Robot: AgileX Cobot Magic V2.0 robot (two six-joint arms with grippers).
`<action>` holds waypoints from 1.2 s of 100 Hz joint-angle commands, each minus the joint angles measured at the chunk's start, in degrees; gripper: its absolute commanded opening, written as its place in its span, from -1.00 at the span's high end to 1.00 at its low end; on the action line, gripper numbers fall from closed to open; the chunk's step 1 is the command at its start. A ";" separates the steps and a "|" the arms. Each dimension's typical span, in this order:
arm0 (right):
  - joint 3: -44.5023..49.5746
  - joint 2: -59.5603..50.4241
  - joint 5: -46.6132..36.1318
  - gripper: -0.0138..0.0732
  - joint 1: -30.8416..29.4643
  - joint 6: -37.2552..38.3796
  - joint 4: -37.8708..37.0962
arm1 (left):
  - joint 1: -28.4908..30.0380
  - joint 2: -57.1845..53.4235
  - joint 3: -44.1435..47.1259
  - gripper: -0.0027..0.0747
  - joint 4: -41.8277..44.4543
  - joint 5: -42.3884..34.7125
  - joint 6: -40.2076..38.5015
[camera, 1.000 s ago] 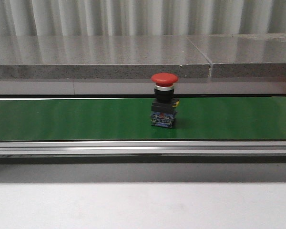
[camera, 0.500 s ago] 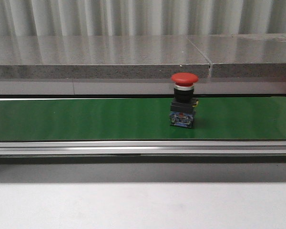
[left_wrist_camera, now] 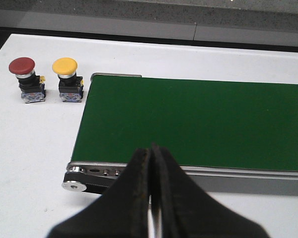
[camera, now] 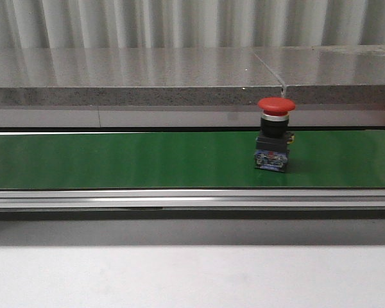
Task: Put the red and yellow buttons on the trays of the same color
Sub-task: 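Lower the right gripper onto the red button at the belt's end and grasp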
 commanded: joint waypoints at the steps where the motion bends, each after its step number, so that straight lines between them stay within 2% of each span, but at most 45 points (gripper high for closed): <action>1: -1.88 -4.88 -1.02 -0.38 -0.18 -0.04 -0.68 | -0.45 0.07 -1.58 0.98 -0.71 -3.97 0.11; 14: -1.99 -9.66 -0.73 -0.38 3.85 -0.09 0.96 | -0.45 0.07 -1.58 0.98 -0.71 -3.97 0.11; 40: -4.33 -13.46 3.19 -0.38 23.63 -9.90 0.96 | -0.45 0.07 -1.58 0.98 -0.71 -3.97 0.11; 61: -4.70 -13.38 7.36 -0.38 33.77 -12.39 0.96 | -0.45 0.07 -1.58 0.98 -0.71 -3.97 0.11; 97: -4.82 -12.55 7.46 -0.43 37.89 -13.87 1.22 | -0.45 0.07 -1.58 0.98 -0.71 -3.97 0.11; 120: -6.27 -8.08 8.07 -0.45 37.89 -22.21 10.69 | -0.45 0.07 -1.58 0.98 -0.71 -3.97 0.11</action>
